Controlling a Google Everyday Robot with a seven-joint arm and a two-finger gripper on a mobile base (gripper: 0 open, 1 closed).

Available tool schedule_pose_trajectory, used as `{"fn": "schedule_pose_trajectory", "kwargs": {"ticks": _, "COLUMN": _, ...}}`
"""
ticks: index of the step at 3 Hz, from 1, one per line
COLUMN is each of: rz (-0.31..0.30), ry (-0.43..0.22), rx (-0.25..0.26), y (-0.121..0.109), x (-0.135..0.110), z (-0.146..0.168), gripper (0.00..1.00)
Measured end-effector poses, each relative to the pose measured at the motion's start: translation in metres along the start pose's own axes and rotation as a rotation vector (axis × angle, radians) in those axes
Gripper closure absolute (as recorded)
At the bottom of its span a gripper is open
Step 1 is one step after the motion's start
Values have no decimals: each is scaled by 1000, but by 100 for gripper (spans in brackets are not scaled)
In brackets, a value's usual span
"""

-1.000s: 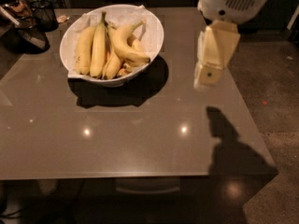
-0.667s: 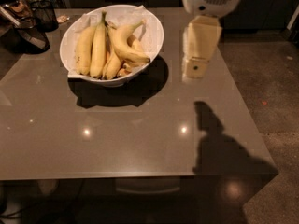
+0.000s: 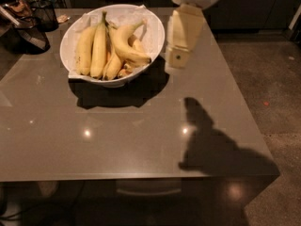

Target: Pick banana from white bowl

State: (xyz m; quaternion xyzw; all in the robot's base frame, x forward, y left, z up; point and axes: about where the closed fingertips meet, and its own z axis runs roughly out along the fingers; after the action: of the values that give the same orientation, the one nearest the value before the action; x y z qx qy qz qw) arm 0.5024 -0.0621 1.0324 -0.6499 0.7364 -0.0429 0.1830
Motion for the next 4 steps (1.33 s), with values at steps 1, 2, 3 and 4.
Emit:
{"fn": "schedule_pose_trajectory", "kwargs": {"ticks": 1, "rz": 4, "ry": -15, "rx": -10, "y": -14, "x": -28, "z": 3, "gripper": 0}}
{"fn": "schedule_pose_trajectory", "kwargs": {"ticks": 2, "rz": 15, "ry": -5, "rx": -38, "y": -29, "x": -45, "z": 23, "gripper": 0}}
{"fn": "schedule_pose_trajectory", "kwargs": {"ticks": 3, "rz": 44, "ry": -1, "rx": -65, "y": -45, "x": -53, "z": 44, "gripper": 7}}
{"fn": "schedule_pose_trajectory", "kwargs": {"ticks": 4, "rz": 73, "ry": -5, "rx": -88, "y": -55, "x": -57, "z": 58, "gripper": 10}}
